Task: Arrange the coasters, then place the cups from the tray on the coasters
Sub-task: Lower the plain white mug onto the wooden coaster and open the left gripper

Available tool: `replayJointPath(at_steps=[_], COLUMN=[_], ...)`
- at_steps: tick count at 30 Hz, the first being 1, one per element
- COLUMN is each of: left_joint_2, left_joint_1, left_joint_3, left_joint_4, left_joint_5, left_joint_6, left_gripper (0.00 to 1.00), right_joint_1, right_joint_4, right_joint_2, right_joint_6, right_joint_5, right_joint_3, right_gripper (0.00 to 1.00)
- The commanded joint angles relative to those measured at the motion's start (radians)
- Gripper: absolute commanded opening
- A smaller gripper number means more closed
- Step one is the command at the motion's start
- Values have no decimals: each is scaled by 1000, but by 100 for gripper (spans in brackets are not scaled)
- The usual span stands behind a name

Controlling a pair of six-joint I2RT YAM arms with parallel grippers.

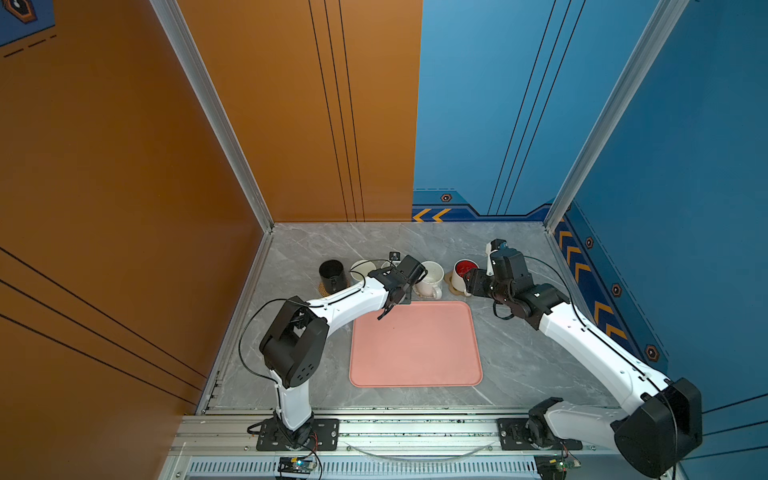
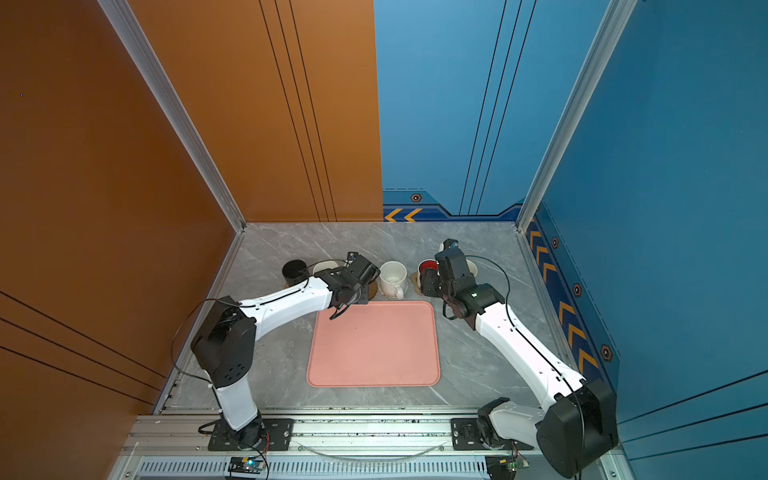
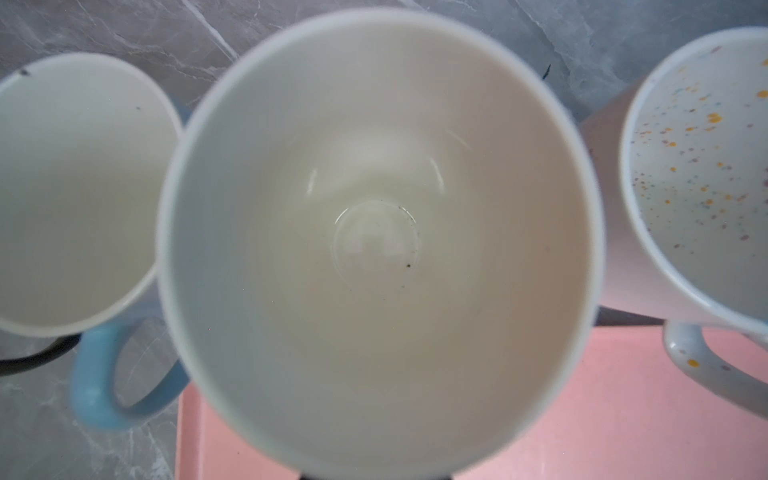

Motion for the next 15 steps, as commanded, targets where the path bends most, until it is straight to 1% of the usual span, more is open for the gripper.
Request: replayJointPath(at_steps=[1, 15], left_joint_2=[14, 59], left_joint_1=[8, 18], left_joint_3=[53, 69], left_joint_4=[47, 47], left_joint_5=[5, 20], left_joint_6=[17, 6], left_gripper=[0, 0], right_joint_1=[-7, -9], right_joint_4=[20, 18], right_joint_2=[-8, 1], right_joint_6=[9, 8], right_joint_5=[-11, -15], right_joint_3=[-9, -7], right_gripper=[63, 63])
